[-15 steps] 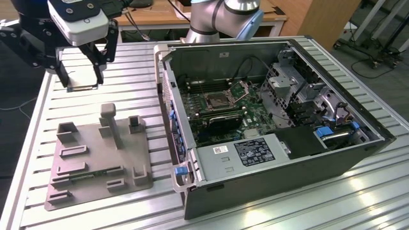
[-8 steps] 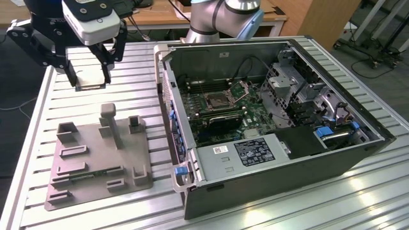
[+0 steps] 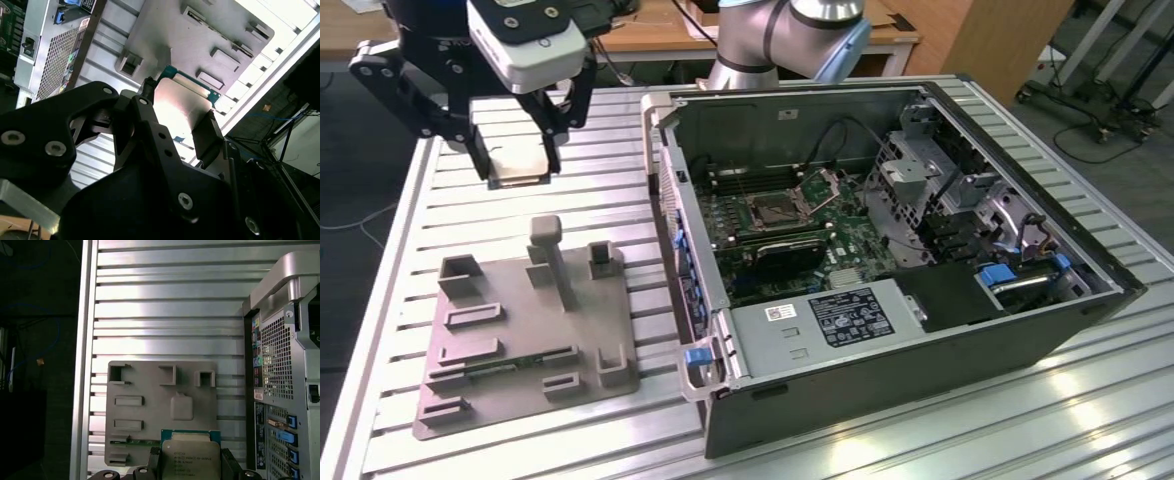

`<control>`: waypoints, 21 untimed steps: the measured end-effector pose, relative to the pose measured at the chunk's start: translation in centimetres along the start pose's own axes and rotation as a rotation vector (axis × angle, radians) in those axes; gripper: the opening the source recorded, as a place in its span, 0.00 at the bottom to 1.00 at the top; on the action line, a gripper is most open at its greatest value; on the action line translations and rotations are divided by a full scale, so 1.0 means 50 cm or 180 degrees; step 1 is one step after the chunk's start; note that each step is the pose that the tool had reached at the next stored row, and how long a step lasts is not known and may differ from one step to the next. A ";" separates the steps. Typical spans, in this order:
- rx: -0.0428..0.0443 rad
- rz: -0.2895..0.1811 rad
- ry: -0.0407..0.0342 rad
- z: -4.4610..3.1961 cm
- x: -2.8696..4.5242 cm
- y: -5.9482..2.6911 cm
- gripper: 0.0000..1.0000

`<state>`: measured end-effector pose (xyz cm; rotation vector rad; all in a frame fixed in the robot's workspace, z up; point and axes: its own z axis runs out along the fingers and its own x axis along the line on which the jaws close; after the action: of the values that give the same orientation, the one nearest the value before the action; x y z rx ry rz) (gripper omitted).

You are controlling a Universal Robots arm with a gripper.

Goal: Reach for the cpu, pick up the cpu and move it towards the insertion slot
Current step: 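Pick up the cpu and move it towards the insertion slot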

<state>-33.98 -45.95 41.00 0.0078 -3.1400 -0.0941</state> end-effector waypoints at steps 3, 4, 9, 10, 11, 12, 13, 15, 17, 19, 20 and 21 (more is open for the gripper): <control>0.0000 0.0000 0.0000 0.000 -0.006 0.000 0.55; 0.0000 0.0000 0.0000 0.000 -0.009 0.000 0.55; 0.0000 0.0000 0.0000 0.000 -0.017 0.000 0.55; 0.0000 0.0000 0.0000 0.000 -0.019 0.000 0.55; 0.0000 0.0000 0.0000 0.000 -0.022 0.000 0.55; 0.0000 0.0000 0.0000 0.000 -0.023 0.000 0.55; 0.0000 0.0000 0.0000 0.000 -0.023 0.000 0.55; 0.0000 0.0000 0.0000 0.000 -0.025 0.000 0.55; 0.0000 0.0000 0.0000 0.000 -0.026 0.000 0.55; 0.0000 0.0000 0.0000 0.000 -0.029 0.000 0.55; 0.0000 0.0000 0.0000 0.000 -0.031 0.000 0.55; 0.0000 0.0000 0.0000 0.000 -0.033 0.000 0.55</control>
<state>-32.33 -45.95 41.00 0.0078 -3.1400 -0.0941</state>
